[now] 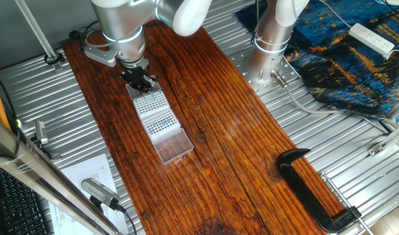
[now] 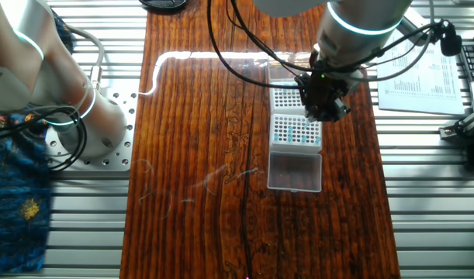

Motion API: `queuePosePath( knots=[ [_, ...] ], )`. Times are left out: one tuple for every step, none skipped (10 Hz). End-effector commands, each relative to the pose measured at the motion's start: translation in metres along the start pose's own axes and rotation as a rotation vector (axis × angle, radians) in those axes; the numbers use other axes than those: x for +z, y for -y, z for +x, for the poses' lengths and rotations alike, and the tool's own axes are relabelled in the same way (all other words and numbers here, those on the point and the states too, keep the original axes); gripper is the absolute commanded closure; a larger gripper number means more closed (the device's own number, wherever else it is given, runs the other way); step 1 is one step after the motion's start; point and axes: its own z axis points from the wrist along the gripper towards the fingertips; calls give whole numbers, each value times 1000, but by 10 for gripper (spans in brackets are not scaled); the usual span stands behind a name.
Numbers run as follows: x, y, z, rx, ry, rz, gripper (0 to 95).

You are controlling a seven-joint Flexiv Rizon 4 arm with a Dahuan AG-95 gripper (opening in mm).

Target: Transfer all medium pipette tips from one holder to another

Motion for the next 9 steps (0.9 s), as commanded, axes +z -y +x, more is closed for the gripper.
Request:
queuePosePath(
  knots=[
    [1, 0, 0, -2, -1, 0, 950],
    [2, 1, 0, 0, 1, 0, 950],
    [2, 1, 0, 0, 2, 0, 950],
    [2, 2, 0, -2, 1, 1, 950],
    [1, 2, 1, -4, 1, 1, 950],
    [1, 3, 2, -8, -1, 0, 950],
    [1, 4, 3, -12, -4, -1, 950],
    [1, 4, 4, -13, -3, -3, 950],
    [1, 4, 4, -12, 0, -4, 950]
  ],
)
